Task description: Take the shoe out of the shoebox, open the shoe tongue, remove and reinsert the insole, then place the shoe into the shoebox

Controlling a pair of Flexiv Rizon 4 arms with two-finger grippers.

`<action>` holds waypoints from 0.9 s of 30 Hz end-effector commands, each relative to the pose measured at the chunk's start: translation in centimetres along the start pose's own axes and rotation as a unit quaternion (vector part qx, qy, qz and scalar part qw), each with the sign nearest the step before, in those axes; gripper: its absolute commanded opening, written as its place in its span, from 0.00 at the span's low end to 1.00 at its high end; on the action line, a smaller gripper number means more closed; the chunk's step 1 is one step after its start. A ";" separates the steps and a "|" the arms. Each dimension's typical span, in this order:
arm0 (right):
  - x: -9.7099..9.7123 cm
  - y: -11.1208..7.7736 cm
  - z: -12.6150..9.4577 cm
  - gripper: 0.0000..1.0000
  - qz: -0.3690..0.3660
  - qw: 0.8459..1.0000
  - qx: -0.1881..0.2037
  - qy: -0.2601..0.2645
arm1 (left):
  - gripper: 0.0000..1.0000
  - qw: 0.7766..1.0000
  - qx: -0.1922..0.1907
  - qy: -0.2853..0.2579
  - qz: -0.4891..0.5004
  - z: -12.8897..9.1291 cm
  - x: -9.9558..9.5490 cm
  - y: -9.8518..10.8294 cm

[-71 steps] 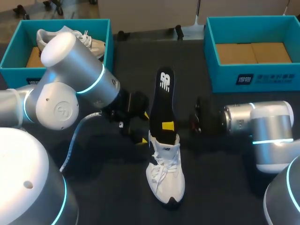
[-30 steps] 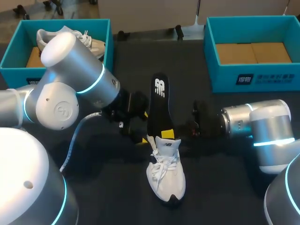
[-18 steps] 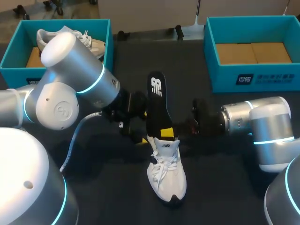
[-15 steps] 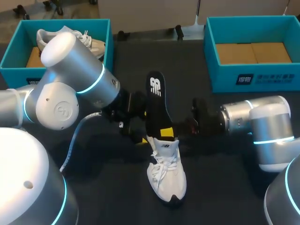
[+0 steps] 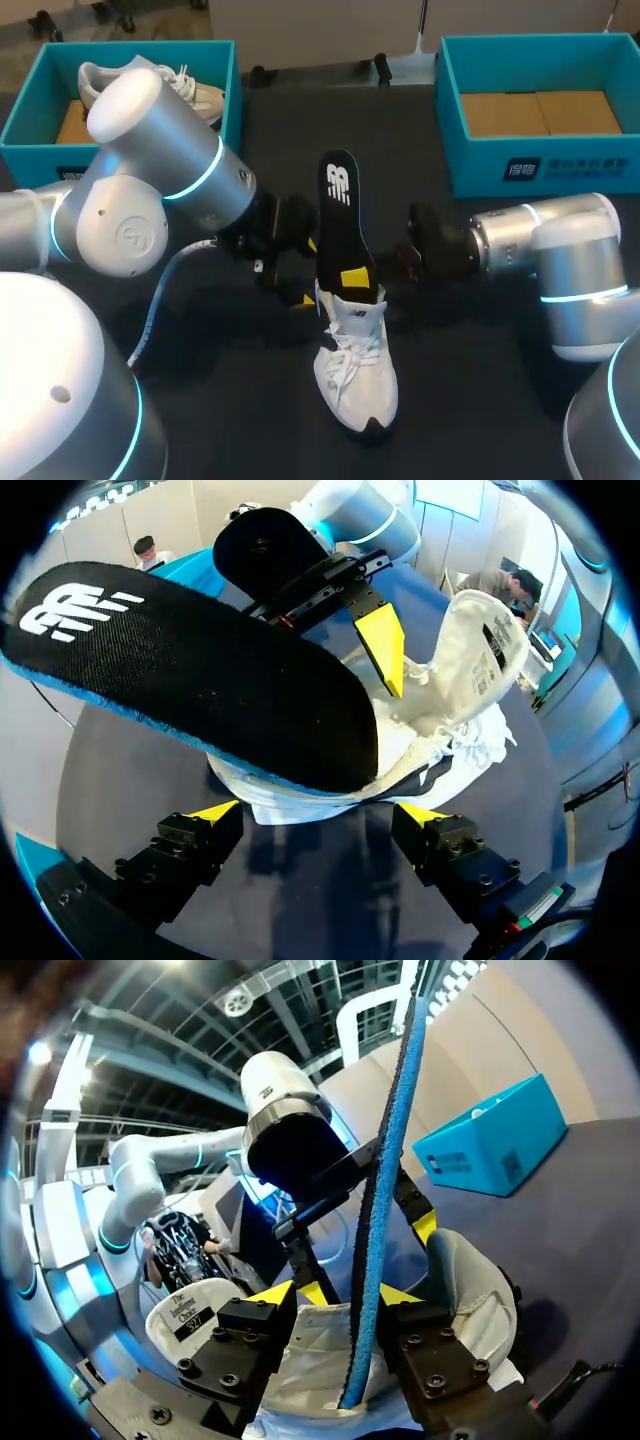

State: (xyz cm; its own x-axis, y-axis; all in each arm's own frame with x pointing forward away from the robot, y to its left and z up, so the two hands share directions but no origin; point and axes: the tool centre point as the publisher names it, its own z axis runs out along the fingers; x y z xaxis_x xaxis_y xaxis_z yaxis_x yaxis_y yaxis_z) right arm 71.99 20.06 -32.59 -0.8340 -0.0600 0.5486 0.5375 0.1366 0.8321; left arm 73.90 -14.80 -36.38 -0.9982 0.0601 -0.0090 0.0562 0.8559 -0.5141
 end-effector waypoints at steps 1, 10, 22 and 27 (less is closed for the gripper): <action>0.6 0.5 -0.1 0.49 -0.002 1.000 0.008 -0.008 | 1.00 1.000 0.000 -0.001 0.000 0.1 0.1 0.0; 0.0 2.2 0.3 0.48 -0.005 1.000 0.024 -0.005 | 1.00 1.000 0.000 -0.001 0.000 0.1 0.1 0.0; -1.2 3.5 1.4 0.42 0.010 1.000 0.025 0.008 | 1.00 1.000 0.000 -0.001 0.000 0.1 0.1 0.0; -1.3 3.6 1.5 0.26 0.018 1.000 0.014 0.005 | 1.00 1.000 0.000 -0.001 0.000 0.1 0.1 0.0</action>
State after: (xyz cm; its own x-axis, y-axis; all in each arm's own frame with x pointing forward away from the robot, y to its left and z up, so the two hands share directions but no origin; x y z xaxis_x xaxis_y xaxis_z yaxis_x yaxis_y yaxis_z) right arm 74.82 21.77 -30.20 -0.8141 -0.0680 0.5767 0.5597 0.1730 0.8104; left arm 73.90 -14.80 -36.38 -0.9981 0.0601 -0.0090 0.0562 0.8559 -0.5140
